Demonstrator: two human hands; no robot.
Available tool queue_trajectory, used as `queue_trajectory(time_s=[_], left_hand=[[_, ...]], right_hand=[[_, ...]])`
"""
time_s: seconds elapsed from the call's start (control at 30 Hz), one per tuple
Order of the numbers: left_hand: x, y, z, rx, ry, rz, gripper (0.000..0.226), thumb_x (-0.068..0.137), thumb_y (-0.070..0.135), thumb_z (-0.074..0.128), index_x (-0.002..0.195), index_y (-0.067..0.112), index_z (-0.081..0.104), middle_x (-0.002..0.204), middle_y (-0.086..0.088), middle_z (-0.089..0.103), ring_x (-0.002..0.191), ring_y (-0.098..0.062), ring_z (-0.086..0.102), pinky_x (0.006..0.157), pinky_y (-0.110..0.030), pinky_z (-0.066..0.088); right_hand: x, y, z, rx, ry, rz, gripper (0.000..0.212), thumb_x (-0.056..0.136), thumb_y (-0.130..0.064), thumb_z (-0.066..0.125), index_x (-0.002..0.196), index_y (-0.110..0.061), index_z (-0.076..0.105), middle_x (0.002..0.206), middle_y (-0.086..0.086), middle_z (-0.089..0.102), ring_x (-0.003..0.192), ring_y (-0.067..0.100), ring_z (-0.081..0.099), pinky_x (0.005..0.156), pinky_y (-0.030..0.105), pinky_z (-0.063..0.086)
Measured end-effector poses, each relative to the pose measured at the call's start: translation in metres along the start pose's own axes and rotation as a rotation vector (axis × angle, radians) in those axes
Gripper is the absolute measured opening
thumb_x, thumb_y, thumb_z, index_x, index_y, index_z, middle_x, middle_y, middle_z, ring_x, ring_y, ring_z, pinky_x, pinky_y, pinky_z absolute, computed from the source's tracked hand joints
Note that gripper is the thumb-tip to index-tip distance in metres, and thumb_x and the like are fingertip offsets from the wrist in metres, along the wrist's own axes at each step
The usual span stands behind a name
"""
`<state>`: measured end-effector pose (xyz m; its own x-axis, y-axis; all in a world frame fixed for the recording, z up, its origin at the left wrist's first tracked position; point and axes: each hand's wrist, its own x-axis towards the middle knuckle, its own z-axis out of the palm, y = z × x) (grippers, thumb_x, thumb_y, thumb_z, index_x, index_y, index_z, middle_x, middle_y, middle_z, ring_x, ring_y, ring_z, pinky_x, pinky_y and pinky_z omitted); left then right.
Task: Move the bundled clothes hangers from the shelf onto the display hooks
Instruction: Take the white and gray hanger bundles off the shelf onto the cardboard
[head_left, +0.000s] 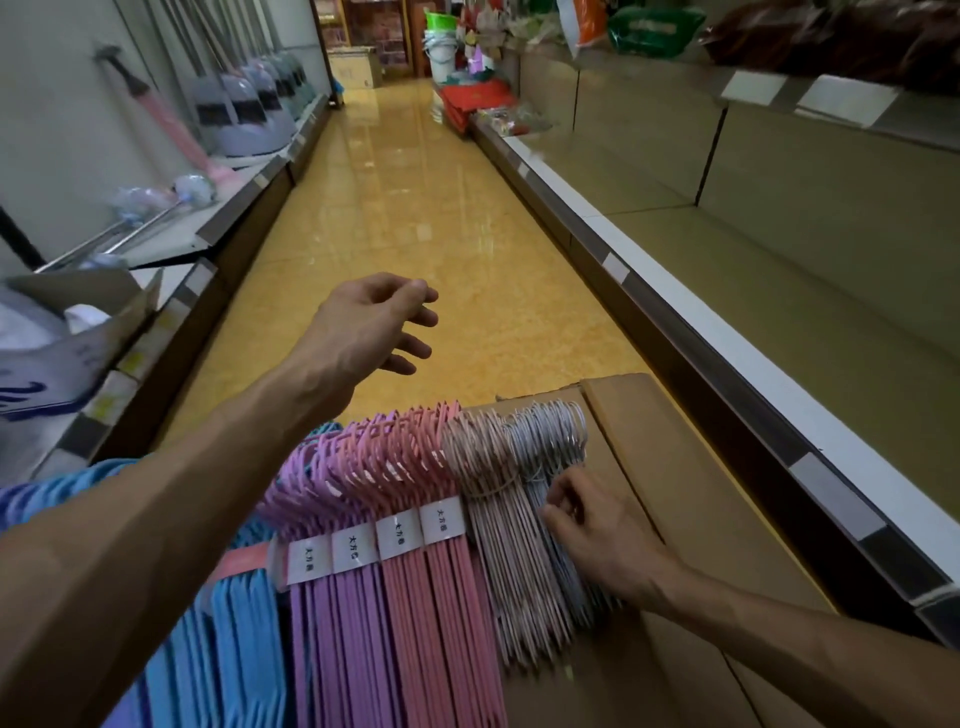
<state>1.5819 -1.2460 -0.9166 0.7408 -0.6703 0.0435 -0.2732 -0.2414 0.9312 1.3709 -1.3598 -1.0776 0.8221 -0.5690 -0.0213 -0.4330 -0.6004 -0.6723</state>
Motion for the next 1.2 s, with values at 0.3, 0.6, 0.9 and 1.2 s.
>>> queue_trajectory(time_s=[0.3,0.6,0.9,1.2], left_hand=[[-0.038,-0.011,-0.052,0.269,-0.004,0.083,0.024,0.101,0.029,0.049,0.114,0.017,0.065,0.1,-0.001,0.068,0.083,-0.02,0.068,0.068,-0.033,0.054],[-0.04,-0.021,-0.068,0.285,-0.002,0.081,0.024,0.101,0.031,0.049,0.116,0.018,0.063,0.1,-0.001,0.068,0.086,-0.02,0.068,0.071,-0.035,0.055],[-0.018,-0.019,-0.022,0.306,-0.07,0.097,0.021,0.101,0.032,0.051,0.113,0.022,0.064,0.1,0.004,0.07,0.083,-0.014,0.069,0.068,-0.03,0.054],[0.014,-0.024,0.054,0.469,-0.337,0.15,0.023,0.097,0.037,0.056,0.118,0.026,0.06,0.11,0.009,0.063,0.092,-0.006,0.063,0.071,-0.021,0.049]], right_hand=[[-0.024,-0.056,0.005,0.067,-0.092,-0.27,0.008,0.098,-0.037,0.055,0.095,-0.031,0.053,0.094,-0.012,0.053,0.089,0.003,0.051,0.076,0.021,0.049],[-0.02,-0.061,0.0,0.108,-0.051,-0.299,0.011,0.096,-0.036,0.058,0.097,-0.026,0.057,0.091,-0.011,0.056,0.088,0.004,0.053,0.075,0.022,0.049],[-0.02,-0.035,-0.011,0.087,-0.014,-0.243,0.01,0.095,-0.038,0.057,0.095,-0.028,0.056,0.09,-0.012,0.056,0.086,0.005,0.054,0.077,0.029,0.053],[-0.01,0.022,-0.025,0.028,-0.012,0.053,0.031,0.093,-0.047,0.06,0.117,-0.032,0.048,0.11,-0.013,0.048,0.096,0.005,0.052,0.088,0.03,0.053]])
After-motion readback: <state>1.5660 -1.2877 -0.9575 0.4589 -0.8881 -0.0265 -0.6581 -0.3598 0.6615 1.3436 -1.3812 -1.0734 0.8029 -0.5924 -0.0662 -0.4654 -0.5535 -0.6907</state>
